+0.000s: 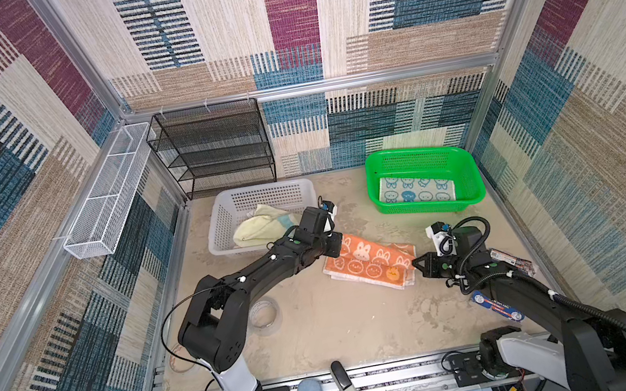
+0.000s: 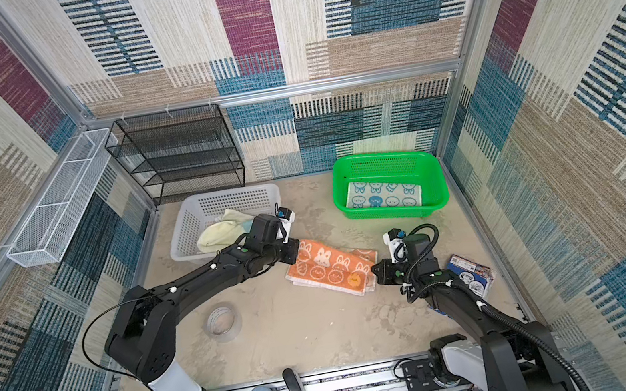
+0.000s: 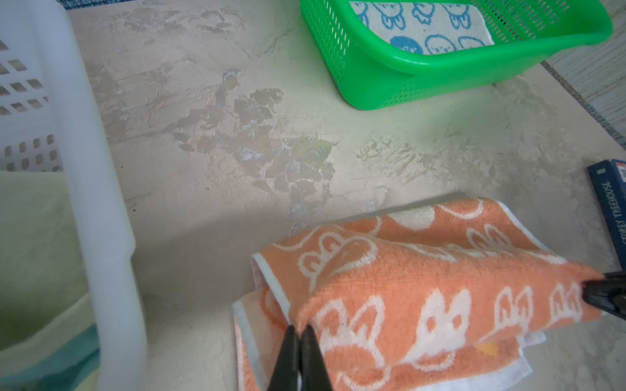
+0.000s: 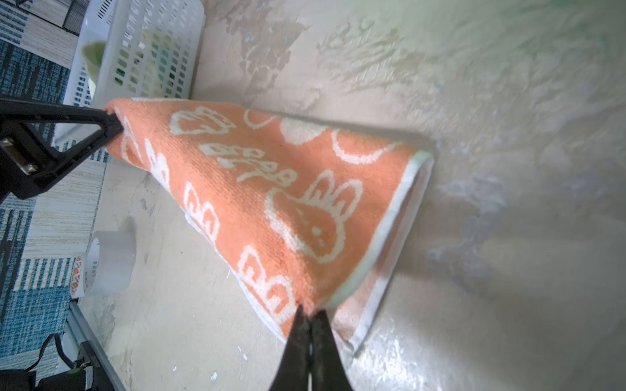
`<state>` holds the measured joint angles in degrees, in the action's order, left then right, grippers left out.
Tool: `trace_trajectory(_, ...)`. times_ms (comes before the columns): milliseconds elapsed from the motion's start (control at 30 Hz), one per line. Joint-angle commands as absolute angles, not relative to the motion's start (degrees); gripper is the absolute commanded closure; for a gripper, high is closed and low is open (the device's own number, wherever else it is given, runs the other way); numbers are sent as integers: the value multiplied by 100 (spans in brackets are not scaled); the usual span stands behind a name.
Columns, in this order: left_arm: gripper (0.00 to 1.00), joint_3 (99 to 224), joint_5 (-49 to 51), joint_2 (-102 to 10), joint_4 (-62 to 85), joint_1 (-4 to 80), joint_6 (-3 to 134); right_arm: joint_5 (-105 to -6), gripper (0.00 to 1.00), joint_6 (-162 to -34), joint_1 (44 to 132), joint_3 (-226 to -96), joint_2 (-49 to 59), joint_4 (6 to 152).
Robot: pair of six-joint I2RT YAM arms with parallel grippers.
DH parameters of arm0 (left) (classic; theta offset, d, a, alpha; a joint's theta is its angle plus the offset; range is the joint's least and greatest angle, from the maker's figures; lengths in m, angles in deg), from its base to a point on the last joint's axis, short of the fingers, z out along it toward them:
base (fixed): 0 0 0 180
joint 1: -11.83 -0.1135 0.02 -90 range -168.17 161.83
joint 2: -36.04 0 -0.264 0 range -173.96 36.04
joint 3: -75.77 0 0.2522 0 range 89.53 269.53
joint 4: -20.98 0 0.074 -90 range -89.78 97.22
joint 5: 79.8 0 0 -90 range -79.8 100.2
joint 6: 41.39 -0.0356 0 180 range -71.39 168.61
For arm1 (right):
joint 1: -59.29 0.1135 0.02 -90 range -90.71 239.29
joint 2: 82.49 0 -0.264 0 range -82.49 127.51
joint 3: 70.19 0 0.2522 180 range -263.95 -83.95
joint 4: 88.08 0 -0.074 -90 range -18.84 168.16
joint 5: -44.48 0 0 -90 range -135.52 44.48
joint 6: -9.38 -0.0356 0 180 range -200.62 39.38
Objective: Fold and stack the towels
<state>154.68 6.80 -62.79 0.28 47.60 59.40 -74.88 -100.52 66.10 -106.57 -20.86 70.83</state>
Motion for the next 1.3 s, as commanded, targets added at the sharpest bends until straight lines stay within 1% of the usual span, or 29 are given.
trace_trajectory(0,100,15223,631,-6099,130,4780,6163,-7581,100,-10276,6729,-10562,-2205,6973)
trace_trajectory(333,100,14621,677,-5961,189,4806,6468,-7538,100,-10815,7092,-10179,-2062,7152)
trace_trajectory(400,99,14510,659,-5931,229,4819,6509,-7538,95,-10878,7115,-10092,-2067,7213)
trace_trajectory(433,86,14463,674,-5917,230,4821,6517,-7540,92,-10891,7116,-10069,-2079,7222)
trace_trajectory(467,69,14420,700,-5902,232,4823,6519,-7538,87,-10907,7116,-10056,-2096,7219)
trace_trajectory(500,56,14375,741,-5882,230,4828,6521,-7533,78,-10929,7116,-10049,-2128,7203)
trace_trajectory(533,52,14338,790,-5843,230,4838,6523,-7537,73,-10943,7120,-10054,-2172,7194)
trace_trajectory(600,45,14240,890,-5685,226,4839,6549,-7477,50,-11018,7116,-10088,-2297,7128)
trace_trajectory(700,42,14196,992,-5378,158,4838,6547,-7256,38,-11144,7114,-10238,-2495,6984)
trace_trajectory(900,43,14451,817,-5035,-22,4869,6436,-6541,31,-11369,7114,-10596,-2450,6851)
trace_trajectory(1100,44,14792,250,-5577,196,4982,6491,-6166,29,-11491,7033,-10631,-2032,7056)
trace_trajectory(1267,45,15010,9,-6149,380,5123,6491,-6340,31,-11424,6993,-10615,-1675,7333)
